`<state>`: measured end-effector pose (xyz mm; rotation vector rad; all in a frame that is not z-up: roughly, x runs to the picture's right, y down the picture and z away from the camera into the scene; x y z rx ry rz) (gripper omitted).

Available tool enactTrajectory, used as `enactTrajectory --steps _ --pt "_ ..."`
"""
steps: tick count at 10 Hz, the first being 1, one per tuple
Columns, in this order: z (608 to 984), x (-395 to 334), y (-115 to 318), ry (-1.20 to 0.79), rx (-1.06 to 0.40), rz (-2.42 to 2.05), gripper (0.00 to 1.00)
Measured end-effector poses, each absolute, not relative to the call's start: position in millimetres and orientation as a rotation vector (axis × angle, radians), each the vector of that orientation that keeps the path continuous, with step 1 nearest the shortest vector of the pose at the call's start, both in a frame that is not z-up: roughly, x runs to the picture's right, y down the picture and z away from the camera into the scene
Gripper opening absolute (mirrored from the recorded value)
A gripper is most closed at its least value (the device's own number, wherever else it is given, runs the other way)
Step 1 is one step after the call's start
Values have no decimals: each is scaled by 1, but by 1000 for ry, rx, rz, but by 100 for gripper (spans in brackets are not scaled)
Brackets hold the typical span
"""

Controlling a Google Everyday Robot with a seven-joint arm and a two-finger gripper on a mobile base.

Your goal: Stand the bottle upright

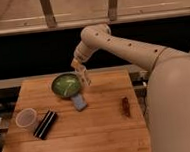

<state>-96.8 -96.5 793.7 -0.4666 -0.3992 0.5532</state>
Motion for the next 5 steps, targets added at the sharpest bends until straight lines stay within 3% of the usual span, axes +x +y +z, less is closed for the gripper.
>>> enactTrajectory --steps 5 --pt "821 -81 -82 -346 -480 595 0"
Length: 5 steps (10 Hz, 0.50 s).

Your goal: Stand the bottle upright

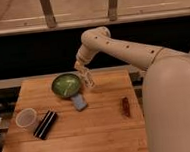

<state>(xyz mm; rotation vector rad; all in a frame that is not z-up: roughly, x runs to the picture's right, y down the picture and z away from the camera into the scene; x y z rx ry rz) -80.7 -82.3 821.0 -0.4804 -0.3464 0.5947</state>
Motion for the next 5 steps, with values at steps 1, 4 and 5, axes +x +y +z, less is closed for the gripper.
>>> enactTrajectory --steps 1,4,5 --pt "826 -80 -80 -352 -487 608 0" --pt "841 -72 -73 -388 -506 649 0" --pt "843 -72 -72 -400 -511 657 0"
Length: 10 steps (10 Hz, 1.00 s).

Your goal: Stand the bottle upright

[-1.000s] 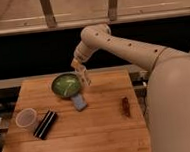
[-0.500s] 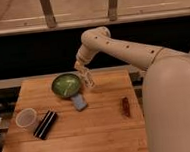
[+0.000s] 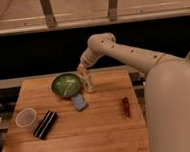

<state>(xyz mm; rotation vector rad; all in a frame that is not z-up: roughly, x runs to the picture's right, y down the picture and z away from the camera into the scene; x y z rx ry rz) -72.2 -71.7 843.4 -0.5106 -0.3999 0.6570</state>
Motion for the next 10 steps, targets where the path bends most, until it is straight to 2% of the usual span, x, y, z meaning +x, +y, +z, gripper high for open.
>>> enactTrajectory --steps 2,5,6,8,10 --pt "848 -74 -68 -419 -521 666 2" --pt "850 -71 -65 -427 -532 677 31" --pt "849 -72 -65 -428 -534 678 39" --pt "849 -69 -64 -428 -537 683 61" --pt "849 -69 -64 -430 -539 685 77"
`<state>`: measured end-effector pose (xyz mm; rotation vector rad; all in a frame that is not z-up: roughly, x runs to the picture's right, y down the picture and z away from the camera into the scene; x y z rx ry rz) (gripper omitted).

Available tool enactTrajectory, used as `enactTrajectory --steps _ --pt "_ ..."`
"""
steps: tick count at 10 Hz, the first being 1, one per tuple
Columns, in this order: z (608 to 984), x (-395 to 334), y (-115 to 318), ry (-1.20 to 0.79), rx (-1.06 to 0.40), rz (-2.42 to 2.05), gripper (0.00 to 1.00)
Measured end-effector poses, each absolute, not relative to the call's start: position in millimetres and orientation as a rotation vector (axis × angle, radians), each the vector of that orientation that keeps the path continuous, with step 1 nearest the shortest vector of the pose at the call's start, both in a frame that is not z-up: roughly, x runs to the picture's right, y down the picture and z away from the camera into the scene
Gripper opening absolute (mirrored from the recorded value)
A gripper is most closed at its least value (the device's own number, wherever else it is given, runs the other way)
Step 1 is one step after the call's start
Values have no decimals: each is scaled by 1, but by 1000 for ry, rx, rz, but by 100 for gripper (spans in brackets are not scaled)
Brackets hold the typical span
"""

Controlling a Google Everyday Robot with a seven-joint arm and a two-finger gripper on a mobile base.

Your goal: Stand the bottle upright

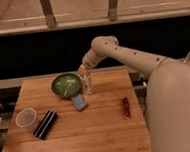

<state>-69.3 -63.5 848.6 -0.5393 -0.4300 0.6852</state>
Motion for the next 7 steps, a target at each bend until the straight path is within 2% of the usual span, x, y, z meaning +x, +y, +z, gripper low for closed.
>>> enactTrajectory --steps 1,7 --pt "849 -68 -63 -429 -540 687 80" --pt "847 -67 -63 -430 -539 687 80"
